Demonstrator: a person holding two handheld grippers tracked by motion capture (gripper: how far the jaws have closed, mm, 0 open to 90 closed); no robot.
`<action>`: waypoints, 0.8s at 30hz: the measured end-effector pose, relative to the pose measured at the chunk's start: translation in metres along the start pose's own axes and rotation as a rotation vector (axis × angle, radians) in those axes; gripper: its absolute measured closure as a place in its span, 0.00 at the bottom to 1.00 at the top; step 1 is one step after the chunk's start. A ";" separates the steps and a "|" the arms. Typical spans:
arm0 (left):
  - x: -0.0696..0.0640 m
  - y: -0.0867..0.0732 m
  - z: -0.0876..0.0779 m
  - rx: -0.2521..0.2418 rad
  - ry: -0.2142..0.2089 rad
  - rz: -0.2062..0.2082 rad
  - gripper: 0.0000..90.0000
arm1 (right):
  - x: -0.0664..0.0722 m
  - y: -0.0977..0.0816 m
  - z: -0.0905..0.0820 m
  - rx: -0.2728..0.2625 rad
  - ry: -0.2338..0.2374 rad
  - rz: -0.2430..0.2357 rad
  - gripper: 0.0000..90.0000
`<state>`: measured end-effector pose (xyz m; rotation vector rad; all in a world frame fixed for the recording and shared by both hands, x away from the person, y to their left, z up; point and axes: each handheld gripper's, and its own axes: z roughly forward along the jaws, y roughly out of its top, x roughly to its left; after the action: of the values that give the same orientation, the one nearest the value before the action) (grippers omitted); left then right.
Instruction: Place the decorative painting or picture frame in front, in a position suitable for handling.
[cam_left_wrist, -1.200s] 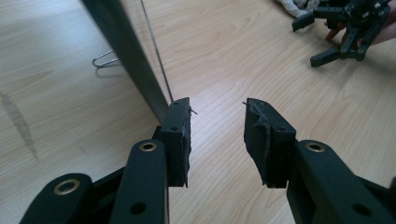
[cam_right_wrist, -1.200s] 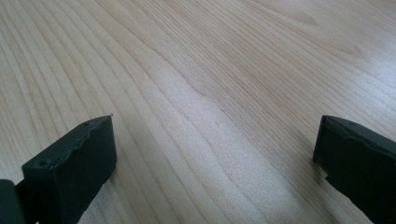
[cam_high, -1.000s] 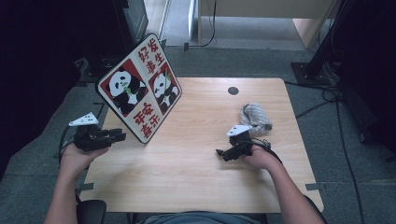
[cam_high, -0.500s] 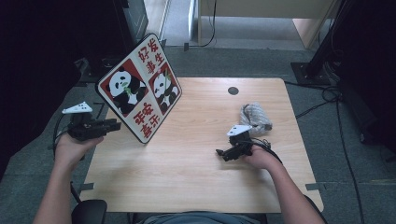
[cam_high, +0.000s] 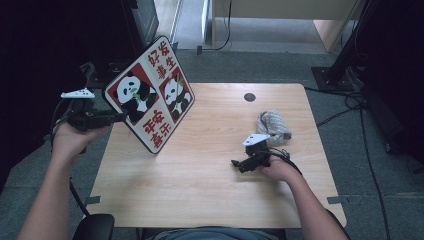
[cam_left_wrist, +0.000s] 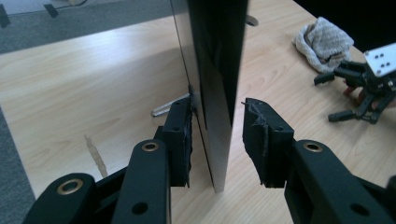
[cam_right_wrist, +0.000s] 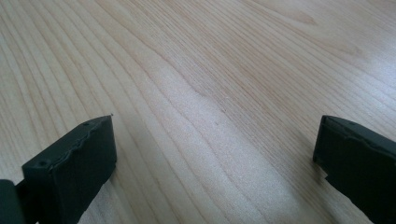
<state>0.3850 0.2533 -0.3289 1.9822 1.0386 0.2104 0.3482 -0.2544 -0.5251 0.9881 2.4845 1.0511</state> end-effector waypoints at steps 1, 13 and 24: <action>0.000 0.002 0.000 0.002 -0.002 0.002 0.70 | 0.000 0.000 0.000 0.000 0.000 0.001 0.00; 0.006 0.042 0.003 0.033 0.009 0.000 0.69 | 0.000 0.000 0.000 0.001 0.000 0.002 0.00; 0.009 0.078 0.009 0.076 0.004 -0.004 0.69 | 0.000 0.000 0.000 0.000 0.000 0.002 0.00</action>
<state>0.4417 0.2326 -0.2772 2.0485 1.0678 0.1748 0.3481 -0.2544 -0.5250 0.9905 2.4845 1.0510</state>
